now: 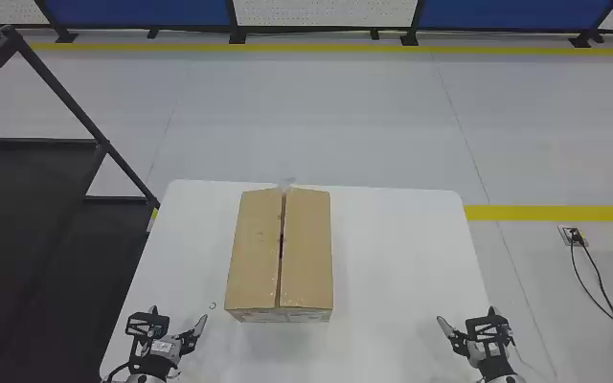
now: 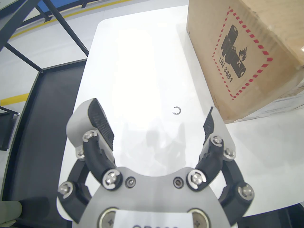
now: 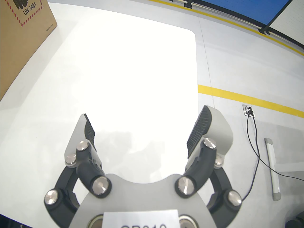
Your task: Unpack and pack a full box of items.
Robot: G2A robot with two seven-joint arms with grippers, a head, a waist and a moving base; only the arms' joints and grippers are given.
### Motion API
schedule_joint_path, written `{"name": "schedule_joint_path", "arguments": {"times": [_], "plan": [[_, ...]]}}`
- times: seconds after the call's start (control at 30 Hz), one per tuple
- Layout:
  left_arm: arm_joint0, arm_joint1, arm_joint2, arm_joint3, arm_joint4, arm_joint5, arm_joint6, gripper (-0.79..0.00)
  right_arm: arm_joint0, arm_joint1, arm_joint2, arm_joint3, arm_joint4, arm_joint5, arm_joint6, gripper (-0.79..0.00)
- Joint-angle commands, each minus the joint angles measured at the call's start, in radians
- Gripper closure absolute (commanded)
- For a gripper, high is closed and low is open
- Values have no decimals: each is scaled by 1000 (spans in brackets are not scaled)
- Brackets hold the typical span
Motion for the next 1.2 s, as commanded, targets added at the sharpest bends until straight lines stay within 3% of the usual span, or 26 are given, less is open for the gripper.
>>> {"name": "schedule_joint_path", "arguments": {"times": [0.0, 0.17, 0.23, 0.57, 1.03, 1.17], "plan": [[0, 0, 0, 0, 0, 0, 0, -785, 0, 0, 0, 0, 0, 0, 0, -784], [-1, 0, 3, -3, 3, -7, 5, -785, 0, 0, 0, 0, 0, 0, 0, -785], [0, 2, 11, -2, 15, -62, 47, -785, 5, -1, -8, -2, -4, -10, -6, -785], [-80, -19, 32, 43, -178, -27, 164, -785, 49, -19, -61, -54, 57, 17, -145, -785], [-95, -24, 40, 45, -229, -31, 129, -785, 65, -23, -75, -73, 45, 45, -142, -785], [-135, -29, 76, 67, -199, -5, 86, -785, 82, -28, -97, -58, 51, 49, -155, -785]]}}
